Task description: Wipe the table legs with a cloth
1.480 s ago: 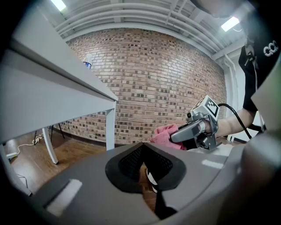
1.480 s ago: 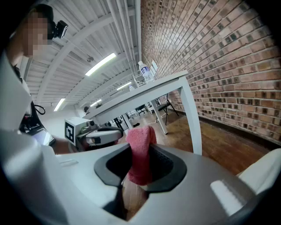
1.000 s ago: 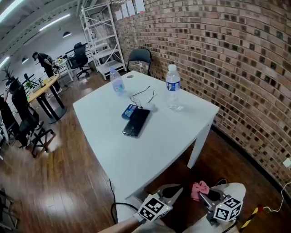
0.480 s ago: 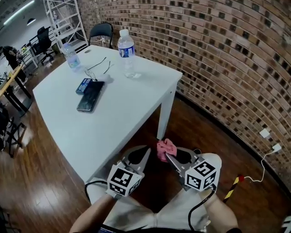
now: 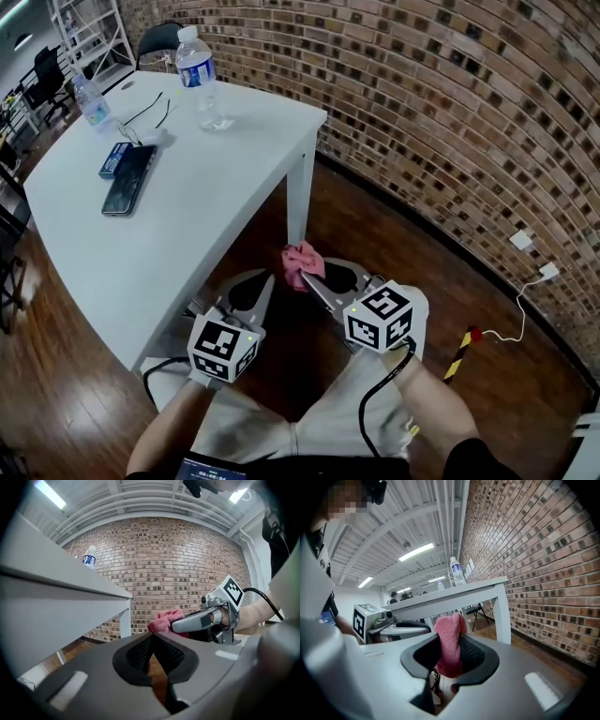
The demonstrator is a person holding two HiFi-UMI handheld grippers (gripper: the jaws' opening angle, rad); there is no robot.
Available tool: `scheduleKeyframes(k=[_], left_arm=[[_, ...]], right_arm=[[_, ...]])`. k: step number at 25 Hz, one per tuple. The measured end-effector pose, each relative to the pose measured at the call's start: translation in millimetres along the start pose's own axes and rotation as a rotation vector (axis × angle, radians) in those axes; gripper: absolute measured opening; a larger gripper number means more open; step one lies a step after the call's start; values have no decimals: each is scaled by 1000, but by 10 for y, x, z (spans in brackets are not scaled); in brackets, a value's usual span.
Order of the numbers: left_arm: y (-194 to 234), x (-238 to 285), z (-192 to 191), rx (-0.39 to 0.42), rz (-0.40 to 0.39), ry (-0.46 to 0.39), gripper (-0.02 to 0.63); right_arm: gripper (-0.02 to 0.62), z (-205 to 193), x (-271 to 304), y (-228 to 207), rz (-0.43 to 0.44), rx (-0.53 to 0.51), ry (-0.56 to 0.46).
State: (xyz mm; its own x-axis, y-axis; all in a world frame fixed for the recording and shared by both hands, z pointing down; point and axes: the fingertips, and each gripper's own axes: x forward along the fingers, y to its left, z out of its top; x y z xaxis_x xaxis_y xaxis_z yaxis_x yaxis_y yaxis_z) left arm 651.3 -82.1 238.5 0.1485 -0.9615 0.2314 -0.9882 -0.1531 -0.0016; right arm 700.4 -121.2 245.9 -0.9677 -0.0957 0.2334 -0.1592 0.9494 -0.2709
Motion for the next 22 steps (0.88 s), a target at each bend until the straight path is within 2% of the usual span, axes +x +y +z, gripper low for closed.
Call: scheduleKeyframes(k=[8, 13, 22], left_arm=[[-127, 166, -29, -8, -2, 18, 2], [-66, 265, 54, 1, -2, -1, 2], [-19, 235, 19, -7, 21, -2, 3]], right_arm=[[91, -55, -77, -156, -1, -37, 10], [91, 55, -87, -300, -32, -72, 10], [91, 29, -31, -292, -42, -112, 28]])
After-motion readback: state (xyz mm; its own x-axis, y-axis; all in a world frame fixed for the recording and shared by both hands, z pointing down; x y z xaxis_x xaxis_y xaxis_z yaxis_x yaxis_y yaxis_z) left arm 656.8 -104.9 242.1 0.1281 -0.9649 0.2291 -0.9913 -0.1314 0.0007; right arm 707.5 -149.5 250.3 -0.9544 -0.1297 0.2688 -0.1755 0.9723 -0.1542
